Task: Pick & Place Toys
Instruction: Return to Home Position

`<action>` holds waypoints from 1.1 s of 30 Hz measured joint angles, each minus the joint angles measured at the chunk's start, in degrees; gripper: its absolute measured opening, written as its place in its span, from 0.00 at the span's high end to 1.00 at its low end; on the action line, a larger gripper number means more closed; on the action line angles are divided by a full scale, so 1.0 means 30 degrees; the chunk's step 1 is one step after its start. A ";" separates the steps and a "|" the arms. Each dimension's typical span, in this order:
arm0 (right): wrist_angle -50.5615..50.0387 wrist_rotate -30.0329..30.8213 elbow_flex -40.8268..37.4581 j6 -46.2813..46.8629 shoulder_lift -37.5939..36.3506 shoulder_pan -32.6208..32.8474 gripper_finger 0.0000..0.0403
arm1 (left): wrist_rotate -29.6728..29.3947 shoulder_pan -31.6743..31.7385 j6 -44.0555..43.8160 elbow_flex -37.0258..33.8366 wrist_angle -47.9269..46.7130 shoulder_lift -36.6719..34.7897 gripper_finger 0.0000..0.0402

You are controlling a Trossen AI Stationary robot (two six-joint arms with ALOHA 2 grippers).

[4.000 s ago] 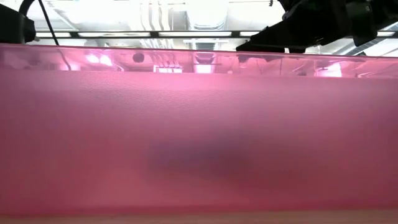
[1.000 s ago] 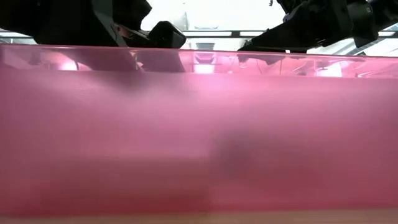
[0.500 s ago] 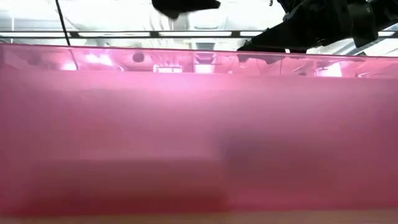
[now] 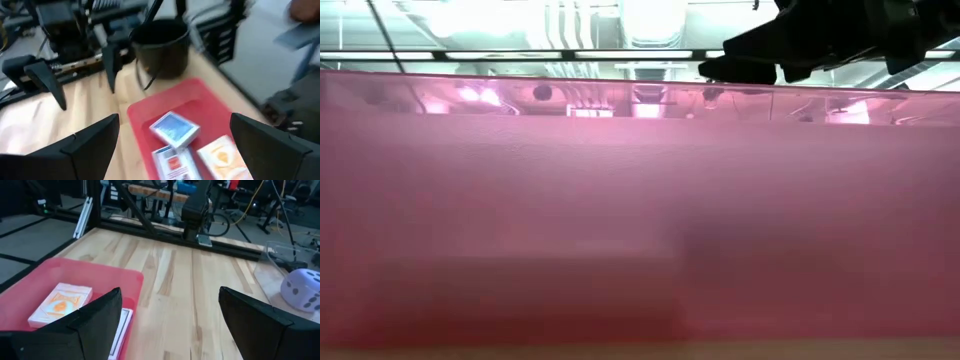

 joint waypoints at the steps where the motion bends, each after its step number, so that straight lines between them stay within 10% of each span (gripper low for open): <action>1: -0.0085 0.0003 -0.0004 0.0004 0.0000 0.0000 0.18 | 0.0464 0.0000 -0.0016 -0.1040 0.0880 -0.0915 0.06; 15: -0.0108 -0.0015 -0.0018 -0.0128 -0.0007 0.0000 0.18 | 0.2033 0.1355 -0.2022 -1.4743 0.9145 -1.2444 0.06; 33: -0.0173 -0.0253 -0.0018 0.0004 -0.0015 0.0000 0.18 | 0.2804 0.3439 -0.2489 -1.6255 0.2525 -2.1954 0.06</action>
